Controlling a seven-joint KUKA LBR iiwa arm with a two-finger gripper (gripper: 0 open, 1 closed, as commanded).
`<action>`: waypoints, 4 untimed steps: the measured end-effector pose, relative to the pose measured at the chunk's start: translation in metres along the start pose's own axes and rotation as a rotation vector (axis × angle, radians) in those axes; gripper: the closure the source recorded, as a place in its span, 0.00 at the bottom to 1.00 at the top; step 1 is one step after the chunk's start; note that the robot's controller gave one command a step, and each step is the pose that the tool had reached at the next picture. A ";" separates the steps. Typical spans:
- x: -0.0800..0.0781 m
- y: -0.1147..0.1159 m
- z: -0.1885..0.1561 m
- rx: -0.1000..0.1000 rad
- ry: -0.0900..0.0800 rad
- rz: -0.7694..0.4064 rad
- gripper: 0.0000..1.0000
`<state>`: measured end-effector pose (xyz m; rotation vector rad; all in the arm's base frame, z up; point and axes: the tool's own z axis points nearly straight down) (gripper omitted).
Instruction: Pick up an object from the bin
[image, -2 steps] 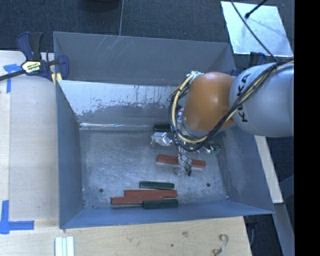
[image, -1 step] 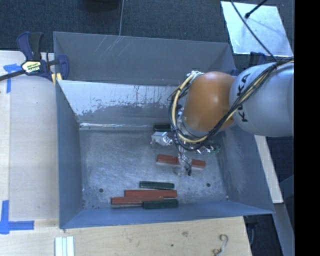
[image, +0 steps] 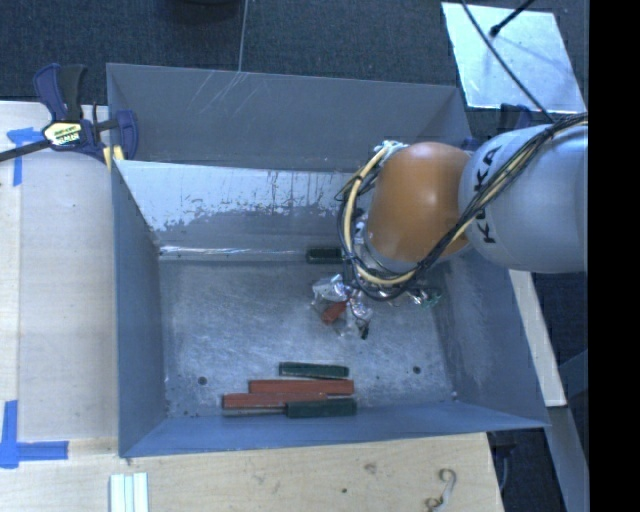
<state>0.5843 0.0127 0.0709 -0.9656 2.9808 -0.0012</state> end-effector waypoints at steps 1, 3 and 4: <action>-0.001 -0.001 -0.015 -0.001 0.002 0.004 1.00; -0.005 -0.004 -0.115 0.000 0.002 0.014 1.00; -0.006 -0.005 -0.124 0.000 0.002 0.019 1.00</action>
Offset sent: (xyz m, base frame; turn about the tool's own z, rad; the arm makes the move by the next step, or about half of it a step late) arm 0.0000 -0.0001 0.0146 0.0000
